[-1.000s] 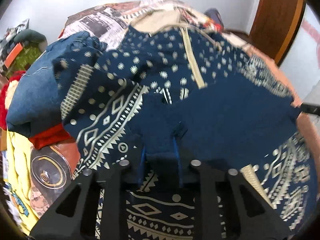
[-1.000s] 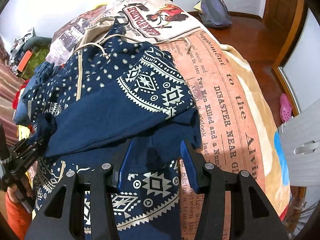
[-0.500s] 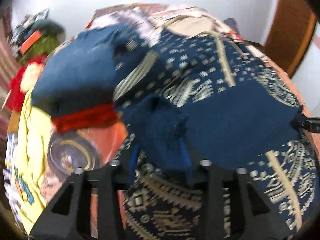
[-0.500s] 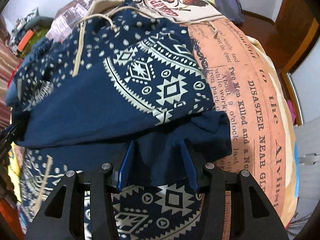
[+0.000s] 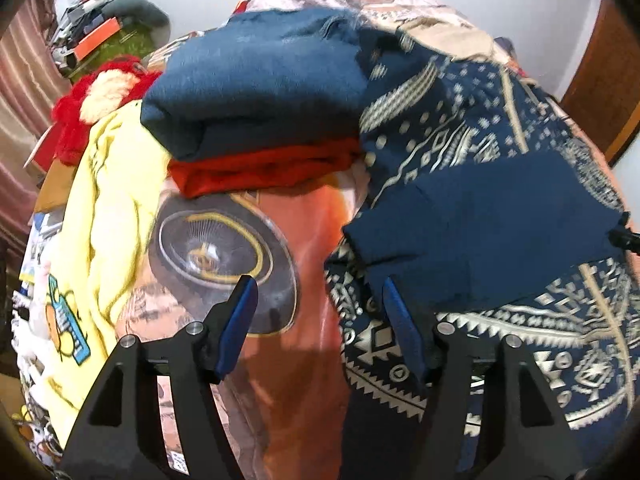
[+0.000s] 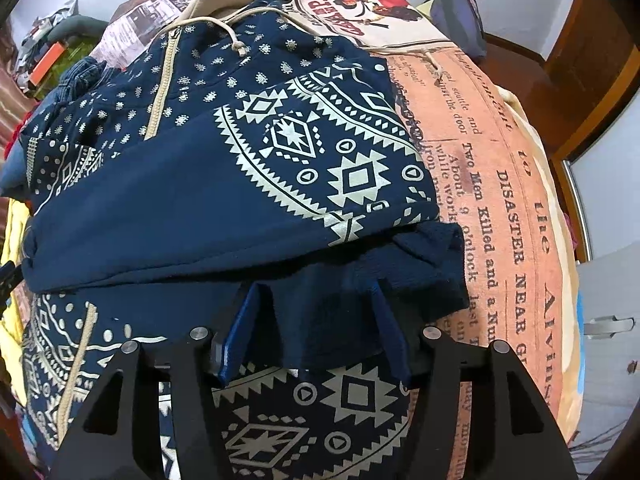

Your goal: Fold large clothes

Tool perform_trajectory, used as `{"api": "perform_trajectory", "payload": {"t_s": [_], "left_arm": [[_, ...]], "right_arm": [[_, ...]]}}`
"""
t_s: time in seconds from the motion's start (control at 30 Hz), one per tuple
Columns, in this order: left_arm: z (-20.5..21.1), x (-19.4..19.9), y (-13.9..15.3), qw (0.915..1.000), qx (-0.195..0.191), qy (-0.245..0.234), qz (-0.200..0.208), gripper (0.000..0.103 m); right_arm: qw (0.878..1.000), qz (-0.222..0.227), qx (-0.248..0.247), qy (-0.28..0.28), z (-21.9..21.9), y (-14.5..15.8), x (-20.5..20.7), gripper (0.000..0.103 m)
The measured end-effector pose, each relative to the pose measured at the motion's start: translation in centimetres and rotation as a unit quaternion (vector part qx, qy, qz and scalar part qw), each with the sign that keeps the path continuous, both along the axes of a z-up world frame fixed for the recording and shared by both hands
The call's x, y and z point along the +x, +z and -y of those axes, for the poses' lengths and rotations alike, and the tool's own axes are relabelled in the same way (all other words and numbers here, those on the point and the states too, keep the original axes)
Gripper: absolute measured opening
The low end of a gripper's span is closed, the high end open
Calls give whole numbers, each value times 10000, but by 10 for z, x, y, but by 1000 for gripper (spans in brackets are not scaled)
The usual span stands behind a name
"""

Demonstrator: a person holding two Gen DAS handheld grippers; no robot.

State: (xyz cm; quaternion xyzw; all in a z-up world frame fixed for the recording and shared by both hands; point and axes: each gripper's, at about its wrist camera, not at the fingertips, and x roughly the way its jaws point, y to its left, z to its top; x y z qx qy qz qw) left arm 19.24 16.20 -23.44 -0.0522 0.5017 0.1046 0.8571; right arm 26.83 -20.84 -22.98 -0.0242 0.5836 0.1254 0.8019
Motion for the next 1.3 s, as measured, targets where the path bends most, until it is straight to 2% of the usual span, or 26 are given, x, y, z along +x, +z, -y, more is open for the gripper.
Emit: {"api": "perform_trajectory", "payload": {"t_s": [0.1,0.37,0.5,0.63,0.73,0.83,0.97,1.17,1.3], "left_arm": [[7,14,23,9994,131,-154,264,64],[39,72,86,9903,215,-875,1058,70],[58,104,106,9845,228,-1212,1250,70],[73,140,119,9793,254,-1463,1373,72],[81,166,119,9785,257,-1530,1356,73],[84,197,113,9799,172,-1535,1265,73],[79,242,94,9863,-20,-1319,985,73],[58,309,48,9924,-832,-842,334,73],[45,341,14,9929,-1112,-419,15,73]], "right_arm": [[9999,141,13,26,-1,17,5,54],[9927,1182,-61,220,-11,86,23,54],[9868,1592,-45,292,-23,111,40,54],[9827,1824,-3,318,-38,123,58,54],[9810,1906,83,343,-50,126,77,54],[9821,1852,171,316,-58,122,98,54],[9878,1516,325,161,-69,101,137,54],[9959,664,533,-295,-75,47,203,54],[9950,248,721,-650,-75,16,234,54]]}}
